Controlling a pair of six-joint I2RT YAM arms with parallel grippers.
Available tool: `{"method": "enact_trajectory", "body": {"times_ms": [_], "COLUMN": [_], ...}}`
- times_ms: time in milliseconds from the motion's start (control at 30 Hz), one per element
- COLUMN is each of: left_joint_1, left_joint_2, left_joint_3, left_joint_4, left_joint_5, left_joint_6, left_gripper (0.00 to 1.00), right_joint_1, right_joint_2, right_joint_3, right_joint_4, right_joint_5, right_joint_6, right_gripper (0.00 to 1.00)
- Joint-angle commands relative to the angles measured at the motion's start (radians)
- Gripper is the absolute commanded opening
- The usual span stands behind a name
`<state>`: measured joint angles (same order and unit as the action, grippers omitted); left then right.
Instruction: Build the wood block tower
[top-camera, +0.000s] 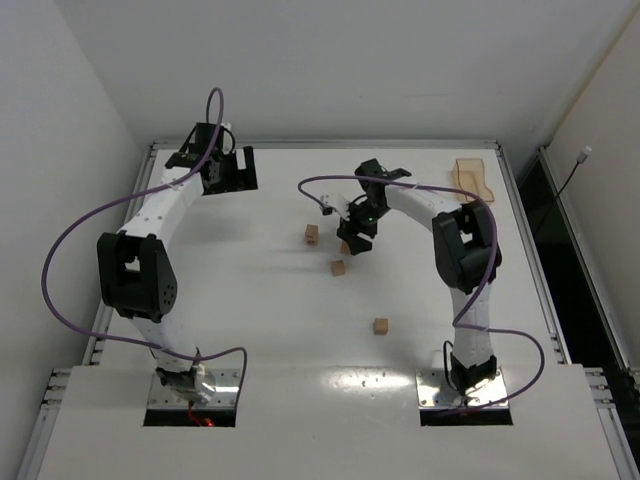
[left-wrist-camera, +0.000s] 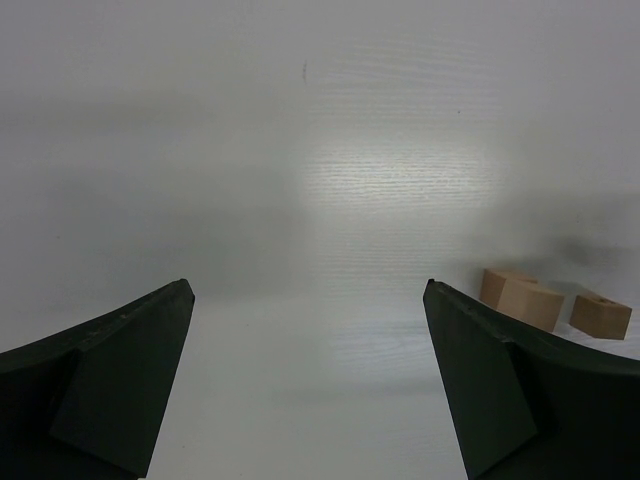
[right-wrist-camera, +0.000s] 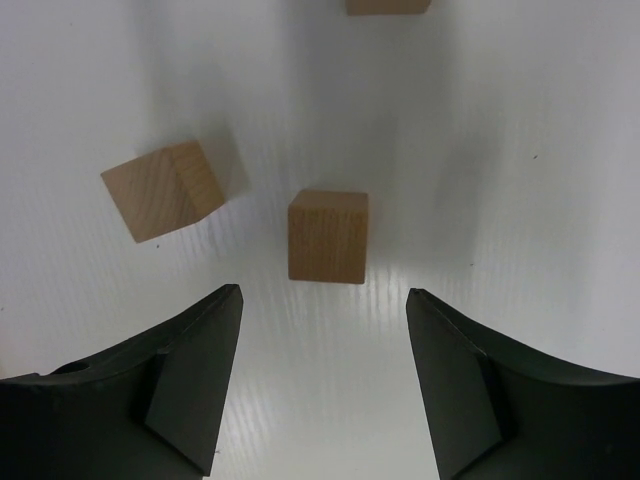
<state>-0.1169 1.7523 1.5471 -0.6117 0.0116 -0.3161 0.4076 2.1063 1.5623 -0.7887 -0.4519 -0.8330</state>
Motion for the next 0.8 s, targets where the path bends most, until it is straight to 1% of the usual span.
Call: {"method": "enact_trajectory", "body": {"times_ms": [0,233,300,367,767], "left_joint_1": [0.011,0.011,0.011,0.011,0.011], "left_joint_2": [-0.005,0.004,0.004,0.013,0.023], "left_joint_3": [-0.001,-0.010,-0.010,-0.010,-0.010], "left_joint_4": [0.029,0.038,0.038,0.038,0.038], "left_joint_5": [0.014,0.024,0.024,0.024,0.024], "left_joint_6": [0.000,0.000,0.000,0.000,0.000], "left_gripper": [1.00,1.00,1.00,1.00,1.00], "right_joint_1": [0.013,0.013,0.022,0.022,0.051], "right_joint_2": [0.037,0.080,0.090,0.090,0.100], "right_joint_3": [0.070,0.136,0.136,0.136,0.145], "right_joint_4": [0.025,-0.009,-0.021,-0.021,-0.050], "right_joint_5": [-0.014,0.005,0.015,0.024,0.033], "right_joint_6": [-0.006,0.003,0.003,0.003,-0.035], "right_gripper": [0.63,0.61,0.61,0.58,0.56]}}
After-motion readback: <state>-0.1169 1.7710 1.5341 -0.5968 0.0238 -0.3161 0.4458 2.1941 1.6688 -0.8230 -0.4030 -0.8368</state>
